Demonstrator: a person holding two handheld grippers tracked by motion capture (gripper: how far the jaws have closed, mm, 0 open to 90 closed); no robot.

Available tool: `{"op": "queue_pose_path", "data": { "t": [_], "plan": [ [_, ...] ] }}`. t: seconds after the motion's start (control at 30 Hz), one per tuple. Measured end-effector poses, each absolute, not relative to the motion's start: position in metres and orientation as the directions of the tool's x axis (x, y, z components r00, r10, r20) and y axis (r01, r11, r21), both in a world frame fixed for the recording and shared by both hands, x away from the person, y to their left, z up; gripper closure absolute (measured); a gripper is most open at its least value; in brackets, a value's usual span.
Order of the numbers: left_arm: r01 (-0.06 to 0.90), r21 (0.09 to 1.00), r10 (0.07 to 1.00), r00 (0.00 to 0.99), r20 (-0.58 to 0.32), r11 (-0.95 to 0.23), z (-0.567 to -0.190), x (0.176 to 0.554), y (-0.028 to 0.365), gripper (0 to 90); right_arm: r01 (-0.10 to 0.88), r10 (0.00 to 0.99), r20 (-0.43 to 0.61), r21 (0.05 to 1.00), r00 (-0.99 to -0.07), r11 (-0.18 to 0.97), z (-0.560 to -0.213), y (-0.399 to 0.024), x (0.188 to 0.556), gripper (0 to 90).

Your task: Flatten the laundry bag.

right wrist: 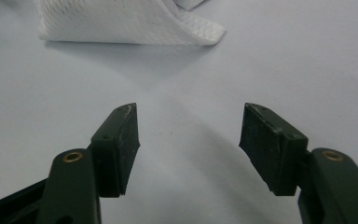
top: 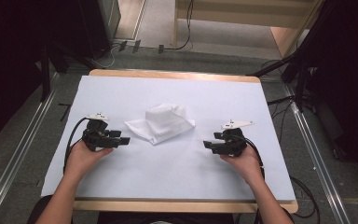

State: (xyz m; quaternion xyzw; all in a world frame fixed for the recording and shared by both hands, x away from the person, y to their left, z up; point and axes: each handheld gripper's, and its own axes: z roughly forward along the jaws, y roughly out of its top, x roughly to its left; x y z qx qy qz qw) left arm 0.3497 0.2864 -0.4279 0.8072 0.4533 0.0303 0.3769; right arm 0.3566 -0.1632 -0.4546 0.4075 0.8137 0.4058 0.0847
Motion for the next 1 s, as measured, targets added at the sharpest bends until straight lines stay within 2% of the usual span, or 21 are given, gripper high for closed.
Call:
{"op": "queue_pose_path", "data": {
  "t": [0.17, 0.27, 0.63, 1.0],
  "plan": [
    [0.719, 0.631, 0.761, 0.573, -0.304, -0.290, -0.428, 0.351, 0.289, 40.6, 0.595, 0.708, 0.214, 0.726, -0.673, 0.345, -0.451, -0.162, 0.358, 49.6],
    [0.722, 0.631, 0.766, 0.567, -0.304, -0.285, -0.429, 0.352, 0.290, 40.0, 0.597, 0.705, 0.229, 0.730, -0.672, 0.333, -0.447, -0.161, 0.359, 51.2],
    [0.739, 0.606, 0.756, 0.567, -0.327, -0.292, -0.437, 0.355, 0.290, 38.5, 0.575, 0.667, 0.219, 0.727, -0.712, 0.375, -0.435, -0.142, 0.364, 48.8],
    [0.731, 0.612, 0.777, 0.561, -0.287, -0.302, -0.426, 0.370, 0.287, 37.2, 0.540, 0.638, 0.187, 0.730, -0.747, 0.419, -0.421, -0.125, 0.377, 46.3]
  ]
}}
